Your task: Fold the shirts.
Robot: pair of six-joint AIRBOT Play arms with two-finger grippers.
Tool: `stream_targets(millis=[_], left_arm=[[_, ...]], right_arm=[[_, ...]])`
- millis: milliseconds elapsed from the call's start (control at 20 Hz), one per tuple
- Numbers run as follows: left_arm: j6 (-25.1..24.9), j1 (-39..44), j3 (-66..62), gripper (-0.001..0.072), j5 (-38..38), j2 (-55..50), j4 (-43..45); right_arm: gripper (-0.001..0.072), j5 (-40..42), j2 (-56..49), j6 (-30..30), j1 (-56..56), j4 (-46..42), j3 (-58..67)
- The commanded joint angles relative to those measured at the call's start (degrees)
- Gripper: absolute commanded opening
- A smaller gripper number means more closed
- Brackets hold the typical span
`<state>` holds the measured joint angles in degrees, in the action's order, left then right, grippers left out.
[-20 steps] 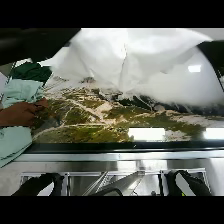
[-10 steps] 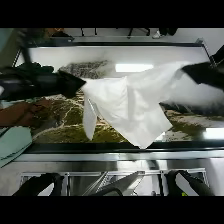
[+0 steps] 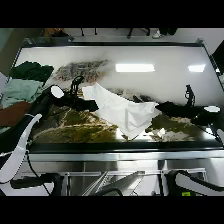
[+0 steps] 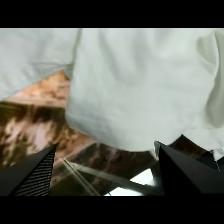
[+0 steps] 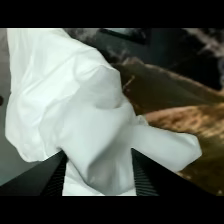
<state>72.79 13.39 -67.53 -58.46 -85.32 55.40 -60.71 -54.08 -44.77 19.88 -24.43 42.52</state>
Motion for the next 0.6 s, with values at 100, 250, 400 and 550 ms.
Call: stream_targets(millis=[100,250,400,550], left_arm=[[-0.3,-6.4,-5.7,0.0703,-6.5,-2.0,-0.1],[-0.3,-5.5,0.8,0.0703,-5.1,-0.3,-0.2],[-0.5,-0.9,8.1,0.0703,3.3,-0.5,-3.7],[-0.5,3.9,11.3,0.0703,14.8,-0.5,-6.0]], right_arm=[[0.0649,1.2,0.3,1.2,0.0,-2.9,3.5],[0.0648,-6.0,2.6,-2.6,-0.1,-6.5,3.4],[0.0646,-11.2,2.8,-9.3,-0.1,-14.5,3.2],[0.0646,-15.1,2.8,-14.5,-0.1,-19.3,3.2]])
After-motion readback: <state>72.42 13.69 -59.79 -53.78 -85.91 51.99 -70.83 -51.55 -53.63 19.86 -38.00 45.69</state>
